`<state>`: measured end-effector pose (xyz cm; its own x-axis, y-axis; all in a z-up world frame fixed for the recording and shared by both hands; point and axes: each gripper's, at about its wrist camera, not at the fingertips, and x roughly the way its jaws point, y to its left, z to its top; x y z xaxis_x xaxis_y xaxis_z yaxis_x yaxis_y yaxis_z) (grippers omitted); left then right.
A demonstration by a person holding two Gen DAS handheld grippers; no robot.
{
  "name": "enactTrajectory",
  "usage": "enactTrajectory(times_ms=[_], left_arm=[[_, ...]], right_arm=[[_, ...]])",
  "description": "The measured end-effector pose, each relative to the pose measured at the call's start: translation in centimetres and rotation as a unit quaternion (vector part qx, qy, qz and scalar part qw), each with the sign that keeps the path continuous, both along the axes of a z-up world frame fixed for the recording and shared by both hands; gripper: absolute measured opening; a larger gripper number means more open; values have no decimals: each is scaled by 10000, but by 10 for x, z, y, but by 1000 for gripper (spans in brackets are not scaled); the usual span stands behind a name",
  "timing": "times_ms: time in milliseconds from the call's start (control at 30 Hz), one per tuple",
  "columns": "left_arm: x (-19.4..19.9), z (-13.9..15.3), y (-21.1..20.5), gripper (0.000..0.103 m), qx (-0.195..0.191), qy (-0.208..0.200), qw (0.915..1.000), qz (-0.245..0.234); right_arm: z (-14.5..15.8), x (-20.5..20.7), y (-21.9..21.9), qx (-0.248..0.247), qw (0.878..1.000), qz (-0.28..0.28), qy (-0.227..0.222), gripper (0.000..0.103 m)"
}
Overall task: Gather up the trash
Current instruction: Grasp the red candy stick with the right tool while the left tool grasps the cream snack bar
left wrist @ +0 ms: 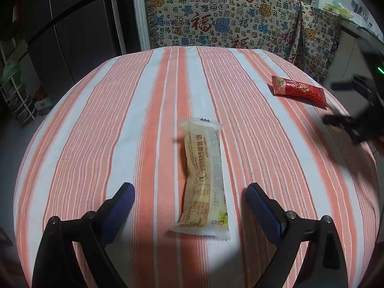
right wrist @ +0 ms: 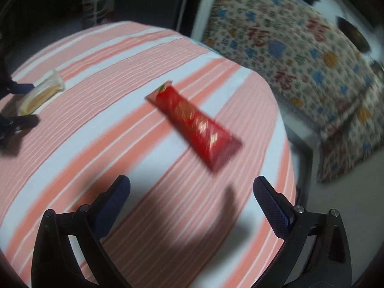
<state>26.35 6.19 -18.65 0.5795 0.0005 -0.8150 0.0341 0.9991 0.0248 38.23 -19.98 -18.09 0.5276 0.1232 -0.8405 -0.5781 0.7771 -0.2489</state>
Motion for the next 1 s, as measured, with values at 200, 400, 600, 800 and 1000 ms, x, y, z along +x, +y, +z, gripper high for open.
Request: enactTrajectory(times_ms=[200,400,600,800,1000], left_arm=[[0,0,-1,97,4,0,10000,8],[-1,1,-1,97,7,-1,10000,15],[-1,1,-1,97,11,0,10000,21],[-8,5,3,96,-170,51,9995,-269],[-27,22,29,96,-1054,129,9924,-628]], right_arm=[[-19,55,12,258,9976,-77,632,98],[-8,30,-3,662,9883,-580,1244,24],[-5,-55,-8,1457,9641,-1452,1681,24],[0,-101,-10,2260,9377,-1637,2069,33],[22,-100,-25,2052,9455,-1654,1913,60]])
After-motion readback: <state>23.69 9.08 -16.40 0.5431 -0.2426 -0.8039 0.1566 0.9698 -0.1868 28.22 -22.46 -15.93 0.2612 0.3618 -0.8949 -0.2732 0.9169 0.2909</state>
